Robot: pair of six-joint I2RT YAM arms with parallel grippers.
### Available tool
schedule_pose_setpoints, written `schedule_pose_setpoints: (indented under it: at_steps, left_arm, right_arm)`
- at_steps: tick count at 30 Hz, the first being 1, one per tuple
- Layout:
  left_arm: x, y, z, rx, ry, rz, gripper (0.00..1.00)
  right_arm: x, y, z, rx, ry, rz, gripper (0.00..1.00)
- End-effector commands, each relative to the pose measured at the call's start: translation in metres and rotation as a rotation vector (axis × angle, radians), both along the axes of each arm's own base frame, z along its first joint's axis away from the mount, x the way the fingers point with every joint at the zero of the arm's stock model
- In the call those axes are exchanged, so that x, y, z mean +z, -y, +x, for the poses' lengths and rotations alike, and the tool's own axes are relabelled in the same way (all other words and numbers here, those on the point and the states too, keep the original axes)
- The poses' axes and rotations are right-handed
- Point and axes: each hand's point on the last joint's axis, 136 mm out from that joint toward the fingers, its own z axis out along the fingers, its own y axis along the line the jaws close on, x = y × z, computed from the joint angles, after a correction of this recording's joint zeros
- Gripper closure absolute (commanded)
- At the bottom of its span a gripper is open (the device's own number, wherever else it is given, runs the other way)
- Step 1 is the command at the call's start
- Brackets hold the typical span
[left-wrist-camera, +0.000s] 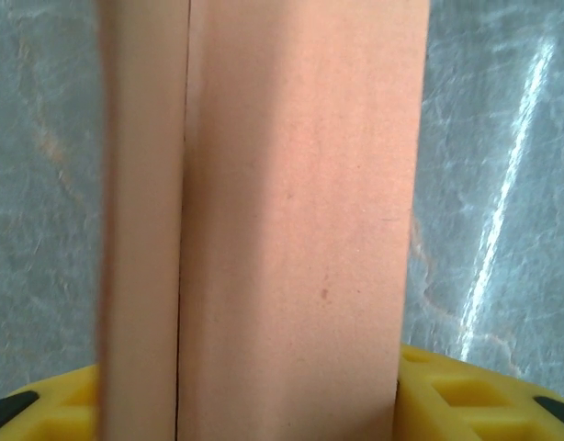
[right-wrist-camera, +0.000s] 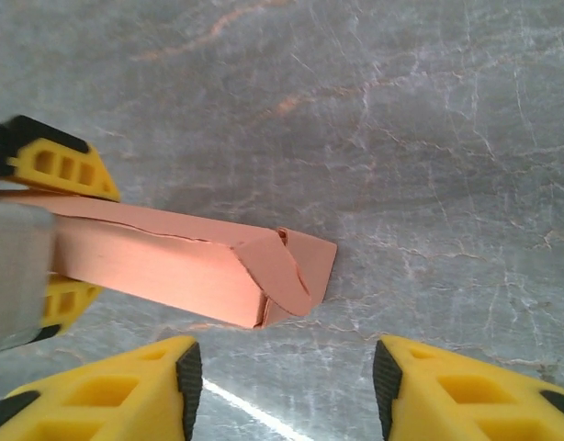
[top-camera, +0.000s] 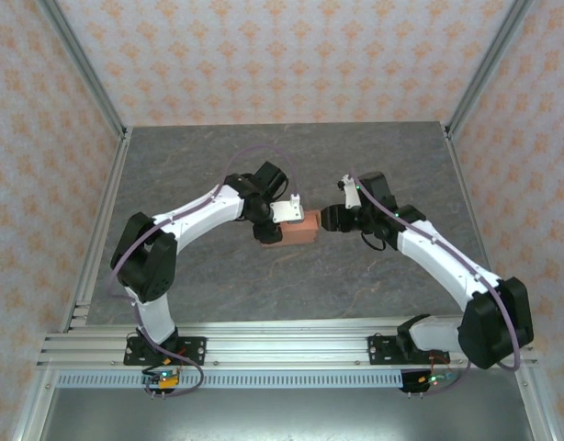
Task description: Fold the paper box
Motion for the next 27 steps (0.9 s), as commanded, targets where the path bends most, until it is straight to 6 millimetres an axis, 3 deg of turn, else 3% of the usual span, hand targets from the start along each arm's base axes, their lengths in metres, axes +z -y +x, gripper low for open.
schedule_pose_setpoints:
  at_steps: [1,6,8,10,14,20,24,27]
  left_arm:
    - [0.008,0.014,0.002,-0.074,-0.011,-0.044,0.48]
    - [0.002,0.015,0.008,-0.101,-0.026,-0.008,0.47]
    - [0.006,0.016,0.01,-0.107,-0.02,-0.021,0.46]
    - [-0.003,0.018,0.013,-0.095,-0.035,-0.012,0.46]
    - [-0.001,0.022,0.017,-0.091,-0.03,-0.04,0.47]
    - [0.002,0.03,0.019,-0.06,-0.038,-0.099,0.47]
    - [0.002,0.03,0.019,-0.044,-0.041,-0.107,0.47]
    - [0.001,0.03,0.019,-0.053,-0.036,-0.105,0.48]
  right_arm:
    - [0.001,0.004,0.014,0.011,0.055,-0.093,0.49]
    - [0.0,0.006,0.03,-0.031,0.055,-0.129,0.54]
    - [0.0,0.002,0.032,-0.031,0.047,-0.114,0.59]
    - [-0.002,0.0,0.035,-0.042,0.032,-0.104,0.65]
    - [-0.008,-0.005,0.036,-0.054,0.006,-0.078,0.75]
    - [-0.013,-0.015,0.033,-0.075,-0.004,-0.07,0.77]
    - [-0.006,-0.019,0.037,-0.11,0.003,-0.038,0.88]
    - [-0.002,-0.02,0.038,-0.125,-0.009,-0.033,0.89]
